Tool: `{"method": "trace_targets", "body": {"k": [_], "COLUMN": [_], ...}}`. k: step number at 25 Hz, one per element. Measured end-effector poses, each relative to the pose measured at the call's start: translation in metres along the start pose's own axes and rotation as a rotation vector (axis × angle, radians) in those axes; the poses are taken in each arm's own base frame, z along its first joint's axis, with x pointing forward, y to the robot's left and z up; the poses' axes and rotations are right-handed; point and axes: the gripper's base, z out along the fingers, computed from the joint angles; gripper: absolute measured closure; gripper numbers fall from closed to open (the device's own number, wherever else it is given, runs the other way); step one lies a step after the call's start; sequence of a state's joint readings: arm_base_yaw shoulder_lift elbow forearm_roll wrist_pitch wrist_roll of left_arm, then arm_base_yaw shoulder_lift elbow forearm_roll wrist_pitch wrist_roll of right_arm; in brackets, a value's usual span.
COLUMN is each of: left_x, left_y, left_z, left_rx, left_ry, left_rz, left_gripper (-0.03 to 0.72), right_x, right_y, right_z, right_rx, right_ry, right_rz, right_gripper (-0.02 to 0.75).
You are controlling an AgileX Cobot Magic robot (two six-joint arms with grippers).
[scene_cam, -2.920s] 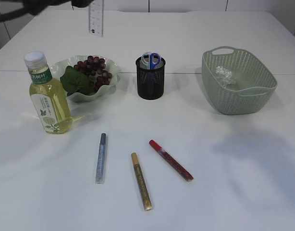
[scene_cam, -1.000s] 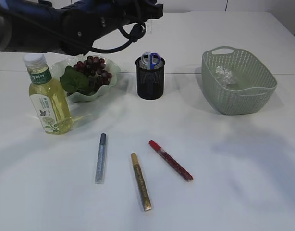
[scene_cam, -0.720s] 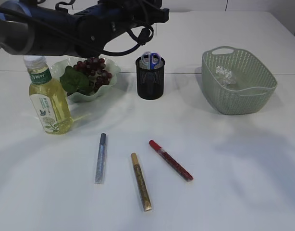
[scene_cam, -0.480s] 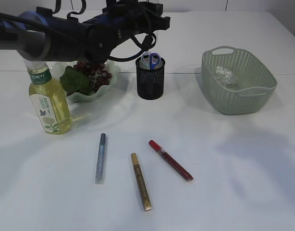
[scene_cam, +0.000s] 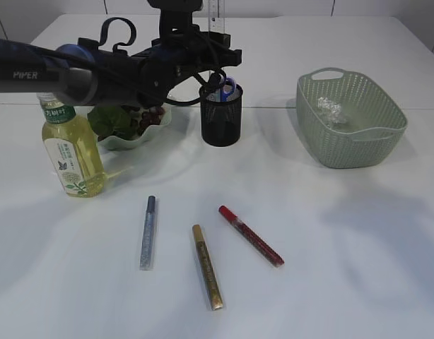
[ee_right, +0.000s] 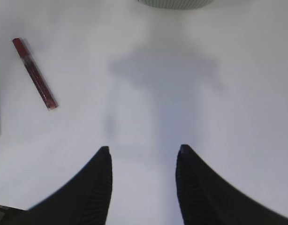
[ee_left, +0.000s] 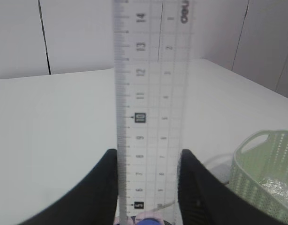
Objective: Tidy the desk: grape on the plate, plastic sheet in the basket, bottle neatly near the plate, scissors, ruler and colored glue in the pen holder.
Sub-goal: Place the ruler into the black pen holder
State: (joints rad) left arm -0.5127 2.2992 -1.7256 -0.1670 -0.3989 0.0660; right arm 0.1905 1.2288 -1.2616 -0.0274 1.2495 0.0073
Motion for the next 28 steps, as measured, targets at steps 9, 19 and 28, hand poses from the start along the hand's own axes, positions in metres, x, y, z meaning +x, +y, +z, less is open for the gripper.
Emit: {"method": "trace_targets", "body": {"k": [9, 19, 28], "left_x": [0.013, 0.021, 0.02], "left_y": [0.0, 0.001, 0.0], "left_z": [0.014, 0.016, 0.017], "left_rx": [0.0, 0.001, 0.001], "left_ry": [-0.002, 0.019, 0.021], "left_rz": [-0.002, -0.002, -0.002], "left_gripper": [0.407, 0.407, 0.406], "right_x": [0.0, 0.0, 0.0], "right_y": [0.0, 0.0, 0.0], "right_z": [0.0, 0.0, 0.0], "right_rx": [0.003, 0.005, 0.005], "right_ry": [0.0, 0.0, 0.0], "right_rz": [-0.001, -0.002, -0.002], "right_gripper": [0.374, 0.374, 0.374]}}
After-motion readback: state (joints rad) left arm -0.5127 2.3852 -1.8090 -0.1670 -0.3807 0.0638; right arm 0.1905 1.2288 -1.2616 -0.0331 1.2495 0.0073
